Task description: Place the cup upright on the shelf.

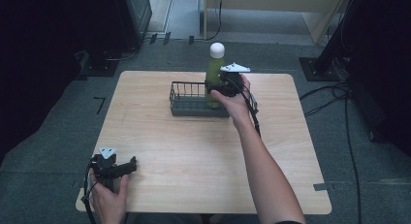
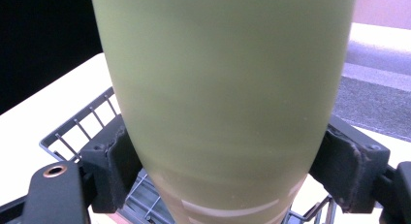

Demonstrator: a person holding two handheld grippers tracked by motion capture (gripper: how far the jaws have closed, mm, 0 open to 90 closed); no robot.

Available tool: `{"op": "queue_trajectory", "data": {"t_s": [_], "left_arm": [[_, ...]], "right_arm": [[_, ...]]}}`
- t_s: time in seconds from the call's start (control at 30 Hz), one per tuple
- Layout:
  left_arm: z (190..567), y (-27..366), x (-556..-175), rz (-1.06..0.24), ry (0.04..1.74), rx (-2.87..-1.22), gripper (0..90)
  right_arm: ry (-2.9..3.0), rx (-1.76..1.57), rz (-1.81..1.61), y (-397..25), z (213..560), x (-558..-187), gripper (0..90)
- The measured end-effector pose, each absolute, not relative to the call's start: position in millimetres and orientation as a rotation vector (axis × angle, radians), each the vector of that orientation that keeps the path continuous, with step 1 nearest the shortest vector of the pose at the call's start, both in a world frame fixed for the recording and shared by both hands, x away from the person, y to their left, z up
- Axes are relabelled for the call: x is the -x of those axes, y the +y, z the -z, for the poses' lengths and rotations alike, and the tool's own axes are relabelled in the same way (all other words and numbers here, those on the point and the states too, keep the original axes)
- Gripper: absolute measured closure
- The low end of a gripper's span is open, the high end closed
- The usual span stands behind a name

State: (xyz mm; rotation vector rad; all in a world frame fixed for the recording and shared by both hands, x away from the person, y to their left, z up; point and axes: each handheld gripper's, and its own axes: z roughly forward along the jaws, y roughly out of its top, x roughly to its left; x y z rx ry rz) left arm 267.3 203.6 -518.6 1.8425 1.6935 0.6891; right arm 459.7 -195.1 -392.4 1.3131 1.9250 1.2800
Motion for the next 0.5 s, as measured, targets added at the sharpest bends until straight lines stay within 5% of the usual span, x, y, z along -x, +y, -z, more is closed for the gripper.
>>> {"op": "queue_trajectory", "data": {"t_s": [0.23, 0.5], "left_arm": [[518.6, 203.6, -267.3, -0.689, 1.693, -1.843, 0.1], [518.6, 203.6, -267.3, -0.689, 1.694, -1.842, 0.1]], "right_arm": [[1.953, -1.353, -1.296, -198.0, 390.4, -456.6, 3.8], [1.955, -1.334, -1.343, -205.3, 387.9, -442.5, 1.0]]}}
